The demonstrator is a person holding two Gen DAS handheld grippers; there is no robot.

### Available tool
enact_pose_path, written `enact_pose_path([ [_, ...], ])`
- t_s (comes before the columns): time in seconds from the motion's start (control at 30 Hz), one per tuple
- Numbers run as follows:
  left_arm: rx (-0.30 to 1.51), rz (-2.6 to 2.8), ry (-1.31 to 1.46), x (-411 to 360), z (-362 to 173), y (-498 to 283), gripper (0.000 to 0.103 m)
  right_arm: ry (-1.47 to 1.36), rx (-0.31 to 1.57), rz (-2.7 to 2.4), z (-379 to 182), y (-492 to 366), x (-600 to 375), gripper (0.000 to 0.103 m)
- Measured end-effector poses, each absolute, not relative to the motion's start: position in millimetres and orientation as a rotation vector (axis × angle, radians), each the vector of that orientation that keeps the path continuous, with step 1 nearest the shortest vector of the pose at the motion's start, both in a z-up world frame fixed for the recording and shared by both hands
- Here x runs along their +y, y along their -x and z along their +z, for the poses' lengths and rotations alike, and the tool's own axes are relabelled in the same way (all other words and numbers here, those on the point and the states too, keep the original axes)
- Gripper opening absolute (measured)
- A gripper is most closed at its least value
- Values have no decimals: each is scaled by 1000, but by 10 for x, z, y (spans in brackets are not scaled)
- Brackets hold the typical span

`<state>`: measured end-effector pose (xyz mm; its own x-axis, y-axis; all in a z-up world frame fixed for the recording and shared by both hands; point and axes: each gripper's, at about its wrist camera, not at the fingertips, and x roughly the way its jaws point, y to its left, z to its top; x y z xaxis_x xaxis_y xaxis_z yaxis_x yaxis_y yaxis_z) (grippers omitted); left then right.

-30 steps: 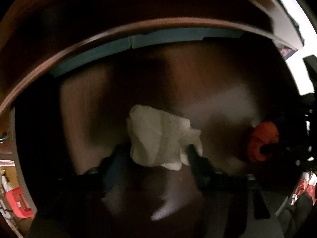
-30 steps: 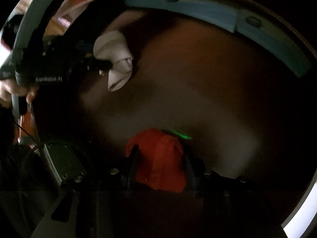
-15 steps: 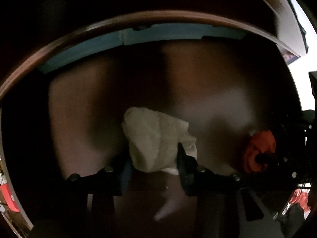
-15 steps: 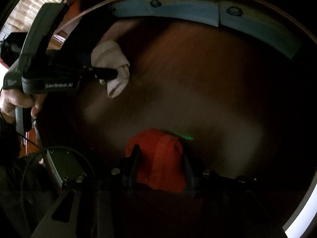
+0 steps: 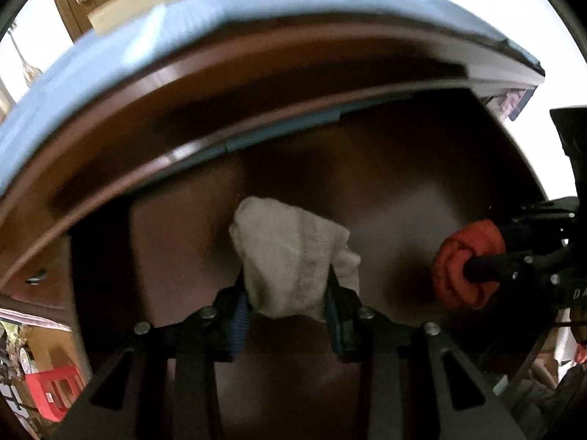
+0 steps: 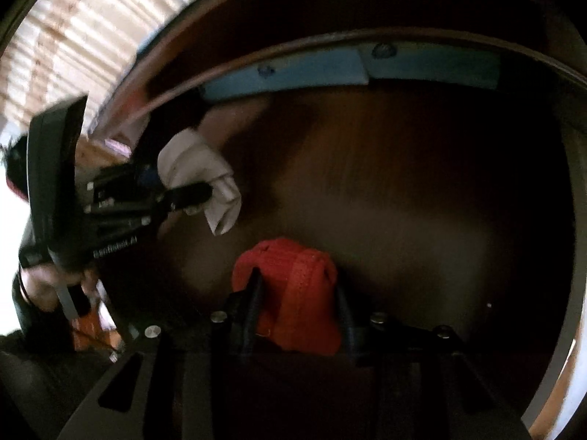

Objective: Take underwear out of drawer
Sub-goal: 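Lift the beige sock and red sock out of the drawer with both tools, then lower both socks into the wooden tray and open both tools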

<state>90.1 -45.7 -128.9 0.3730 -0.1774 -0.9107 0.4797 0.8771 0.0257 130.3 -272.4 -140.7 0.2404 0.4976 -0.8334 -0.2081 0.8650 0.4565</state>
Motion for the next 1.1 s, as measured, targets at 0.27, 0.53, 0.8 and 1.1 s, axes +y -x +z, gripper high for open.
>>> enact_pose_path([
  [0.27,942,-403,-312,-327,-792,-608,34,-360,1083,459,-1077,-1220,-2712,38],
  [0.53,859,-393,-265,-270,-423,-582,34,-324,947,441,-627,-1181,-2599,38],
  [0.8,777,-367,-254,-321,-43,-775,34,-297,828,446,-221,-1237,-2509,38],
  [1.1,730,-349,-243,-378,149,-1206,34,-277,719,443,177,-1616,-2429,39],
])
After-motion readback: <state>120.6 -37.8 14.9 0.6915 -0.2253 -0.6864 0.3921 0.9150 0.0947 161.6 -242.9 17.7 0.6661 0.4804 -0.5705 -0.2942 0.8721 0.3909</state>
